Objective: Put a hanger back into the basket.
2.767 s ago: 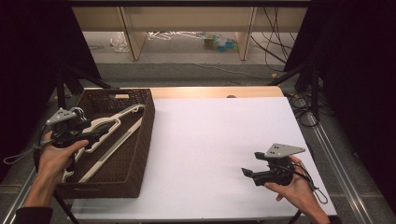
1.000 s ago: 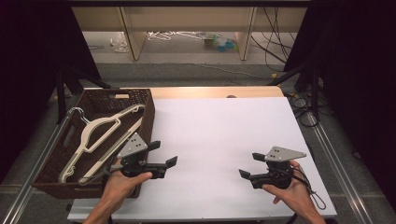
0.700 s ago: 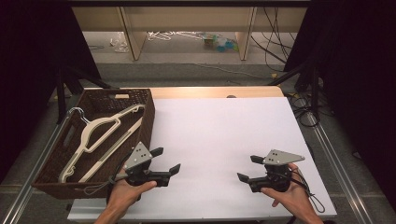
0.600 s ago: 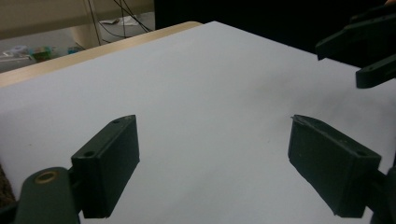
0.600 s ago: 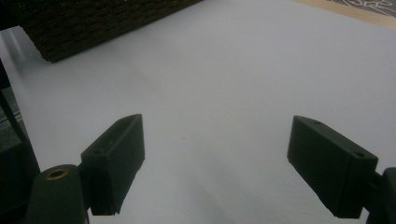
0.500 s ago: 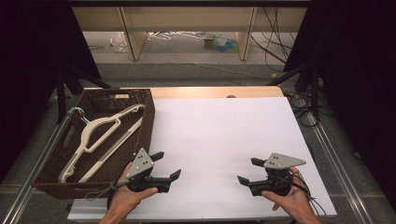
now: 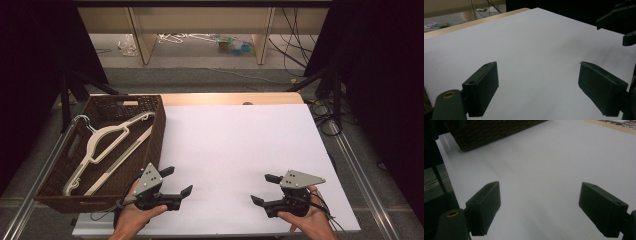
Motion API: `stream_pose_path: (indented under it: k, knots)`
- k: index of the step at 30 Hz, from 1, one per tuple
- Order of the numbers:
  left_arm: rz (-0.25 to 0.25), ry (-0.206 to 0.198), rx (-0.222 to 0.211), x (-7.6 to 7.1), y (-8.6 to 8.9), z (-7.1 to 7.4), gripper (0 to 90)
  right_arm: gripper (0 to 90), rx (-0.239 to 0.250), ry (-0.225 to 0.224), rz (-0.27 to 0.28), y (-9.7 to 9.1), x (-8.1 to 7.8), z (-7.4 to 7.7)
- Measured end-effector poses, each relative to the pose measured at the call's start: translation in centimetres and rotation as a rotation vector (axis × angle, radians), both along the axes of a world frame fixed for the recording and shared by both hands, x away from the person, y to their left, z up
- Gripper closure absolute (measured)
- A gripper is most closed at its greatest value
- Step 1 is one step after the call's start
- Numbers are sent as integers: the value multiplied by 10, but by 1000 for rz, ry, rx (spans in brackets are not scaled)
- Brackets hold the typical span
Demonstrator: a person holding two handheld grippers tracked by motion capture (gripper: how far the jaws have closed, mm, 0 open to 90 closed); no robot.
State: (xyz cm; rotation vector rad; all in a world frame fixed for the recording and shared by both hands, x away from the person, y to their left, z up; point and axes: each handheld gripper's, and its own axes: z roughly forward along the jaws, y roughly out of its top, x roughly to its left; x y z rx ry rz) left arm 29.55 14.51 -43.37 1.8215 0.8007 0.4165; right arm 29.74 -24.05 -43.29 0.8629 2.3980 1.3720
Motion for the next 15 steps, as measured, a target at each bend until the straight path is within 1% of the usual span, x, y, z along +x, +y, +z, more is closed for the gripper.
stream_pose_path:
  k: [1, 2, 3, 5, 8, 15]
  knots:
    - [-2, -2, 5, 0, 0, 0, 164, 183, -1, -9, -2, 0, 1, 0]
    - [-5, 0, -1, 0, -1, -1, 164, 183, 4, 5, -1, 0, 0, 0]
    - [-4, 4, 3, 0, -1, -1, 165, 183, 1, -6, -14, 0, 0, -1]
    - [-9, 0, -3, 0, -1, -1, 164, 183, 1, -6, -13, 0, 0, -1]
    - [-4, 0, 4, 0, -1, -1, 164, 183, 2, -7, -13, 0, 0, -1]
    - [1, 1, 1, 0, 1, 0, 164, 183, 1, -4, -15, 0, 1, -2]
